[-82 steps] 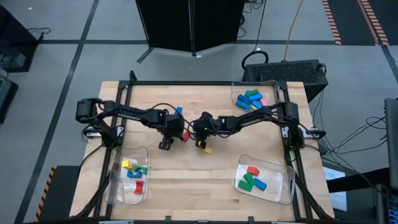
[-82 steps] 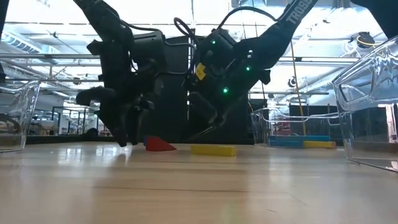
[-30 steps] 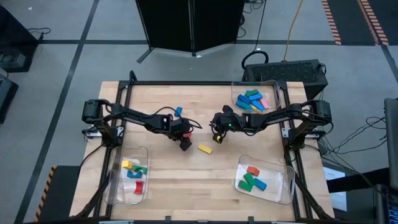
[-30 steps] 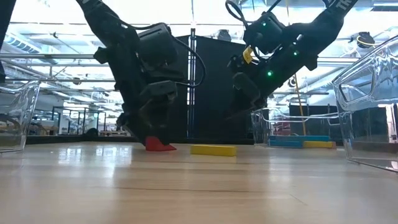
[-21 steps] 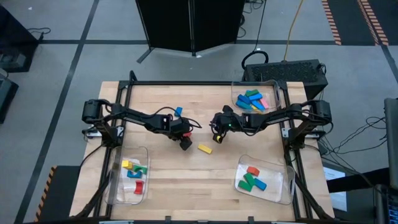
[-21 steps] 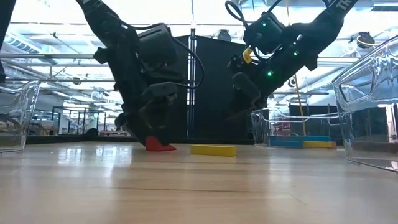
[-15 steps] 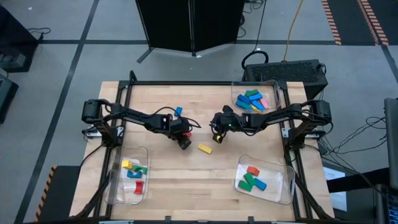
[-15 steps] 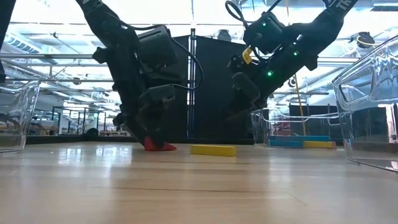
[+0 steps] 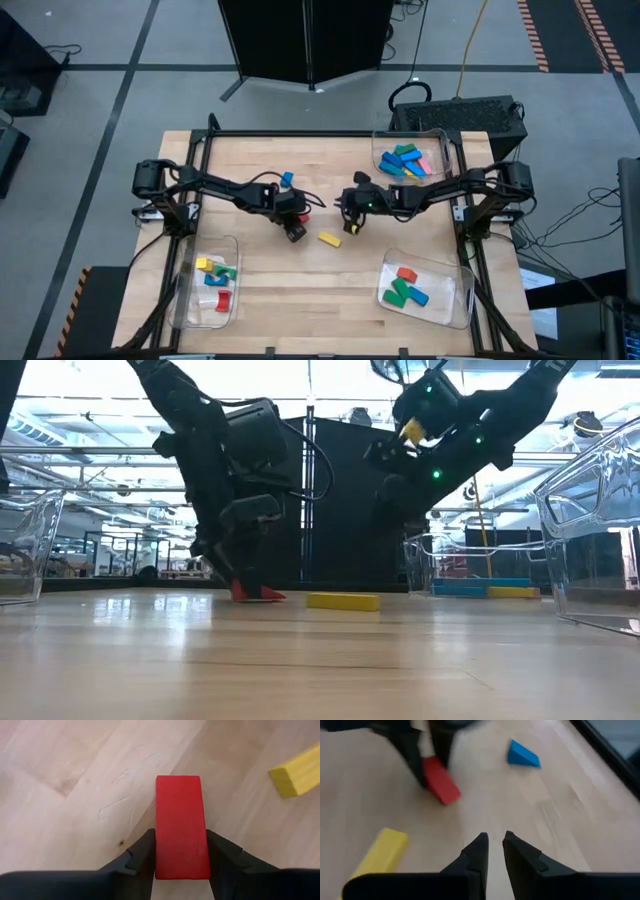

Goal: Sort blocks by size
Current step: Put the red triangle block into the bottom right transparent bin, then put the blue triangle block into the bottom right transparent bin

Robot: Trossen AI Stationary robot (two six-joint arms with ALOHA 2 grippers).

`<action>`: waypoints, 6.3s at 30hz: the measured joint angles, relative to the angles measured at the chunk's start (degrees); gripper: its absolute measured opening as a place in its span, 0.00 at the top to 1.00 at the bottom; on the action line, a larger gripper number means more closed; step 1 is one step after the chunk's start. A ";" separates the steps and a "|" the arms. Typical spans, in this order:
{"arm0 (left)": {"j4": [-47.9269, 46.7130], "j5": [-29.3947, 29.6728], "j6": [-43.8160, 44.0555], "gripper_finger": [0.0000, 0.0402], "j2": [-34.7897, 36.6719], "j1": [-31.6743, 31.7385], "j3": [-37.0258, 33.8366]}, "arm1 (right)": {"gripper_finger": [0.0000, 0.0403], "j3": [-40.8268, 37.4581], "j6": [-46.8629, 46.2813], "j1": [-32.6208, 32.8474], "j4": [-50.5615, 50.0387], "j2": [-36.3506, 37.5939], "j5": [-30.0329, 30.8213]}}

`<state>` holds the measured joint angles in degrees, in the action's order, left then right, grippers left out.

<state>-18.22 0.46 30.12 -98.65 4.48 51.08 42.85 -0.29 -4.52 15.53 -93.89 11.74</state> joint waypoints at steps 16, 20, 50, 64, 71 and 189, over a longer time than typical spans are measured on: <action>-2.96 -11.88 -9.04 0.67 0.07 0.04 7.94 | 0.86 0.00 25.46 6.99 -4.15 -0.02 -2.71; -1.33 -12.49 -10.11 0.67 0.12 0.15 9.17 | 0.86 0.00 27.52 7.28 -2.08 -0.02 -4.44; 12.26 -27.94 -11.46 0.67 0.17 4.51 9.25 | 0.72 0.00 27.49 7.37 6.53 -0.02 -4.47; 11.47 -28.92 -10.81 0.65 0.26 4.82 9.27 | 0.90 -0.02 28.61 7.37 7.91 -0.02 -3.71; 9.34 -31.53 -11.62 0.55 0.48 7.01 9.36 | 0.91 -0.02 27.58 7.47 7.87 -0.02 -2.05; 4.36 -5.91 -33.81 0.47 23.29 5.86 -0.85 | 0.66 0.02 -74.24 53.38 -57.93 29.89 1.77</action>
<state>-13.86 -5.45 -3.69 -75.35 10.34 50.23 42.87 -74.53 48.86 -42.40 -64.00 13.51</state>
